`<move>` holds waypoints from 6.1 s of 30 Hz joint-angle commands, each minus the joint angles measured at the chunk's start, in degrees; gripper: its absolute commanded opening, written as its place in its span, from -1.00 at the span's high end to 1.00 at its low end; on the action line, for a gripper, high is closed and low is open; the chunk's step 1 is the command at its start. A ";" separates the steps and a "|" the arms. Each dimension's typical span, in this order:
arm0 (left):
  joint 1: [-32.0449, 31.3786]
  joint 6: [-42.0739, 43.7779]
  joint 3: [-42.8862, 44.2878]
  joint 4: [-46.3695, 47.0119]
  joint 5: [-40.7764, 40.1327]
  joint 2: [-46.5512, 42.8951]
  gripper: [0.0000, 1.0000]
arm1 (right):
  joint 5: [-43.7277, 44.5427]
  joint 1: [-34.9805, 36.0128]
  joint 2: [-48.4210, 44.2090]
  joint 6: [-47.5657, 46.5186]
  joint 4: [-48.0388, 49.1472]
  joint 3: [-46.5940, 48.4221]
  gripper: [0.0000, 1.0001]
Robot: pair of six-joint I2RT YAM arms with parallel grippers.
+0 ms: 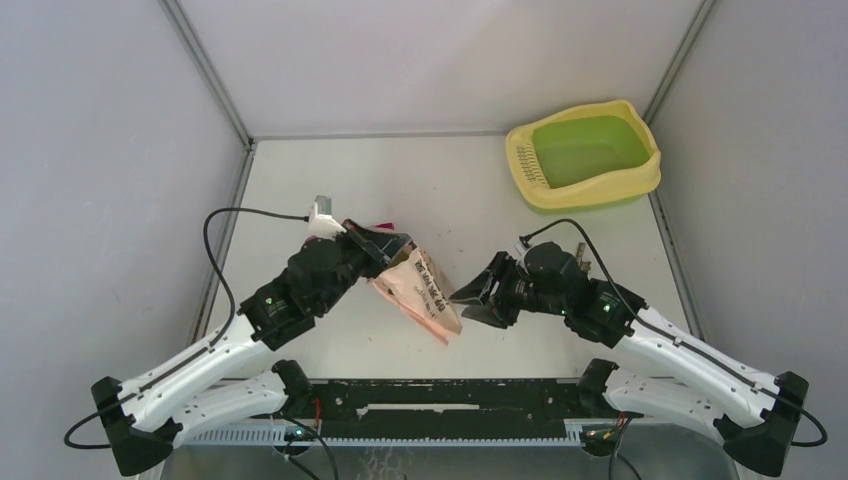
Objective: Fill the litter box with clean litter
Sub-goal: Open the cat litter bag at the center of the board, then pick up the spatula from the center of the board.
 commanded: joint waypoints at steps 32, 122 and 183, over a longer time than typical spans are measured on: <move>-0.24 0.76 3.06 8.73 -1.57 -1.06 1.00 | -9.98 -4.06 -7.94 16.26 1.17 -7.15 -0.75; 19.59 15.69 5.57 -14.51 17.15 5.47 -0.27 | -25.45 -30.43 14.75 -29.28 -6.88 12.25 -0.19; 36.05 -22.33 34.92 -31.42 10.47 64.30 -0.74 | -28.85 -29.32 0.66 -47.73 -16.89 6.56 -0.88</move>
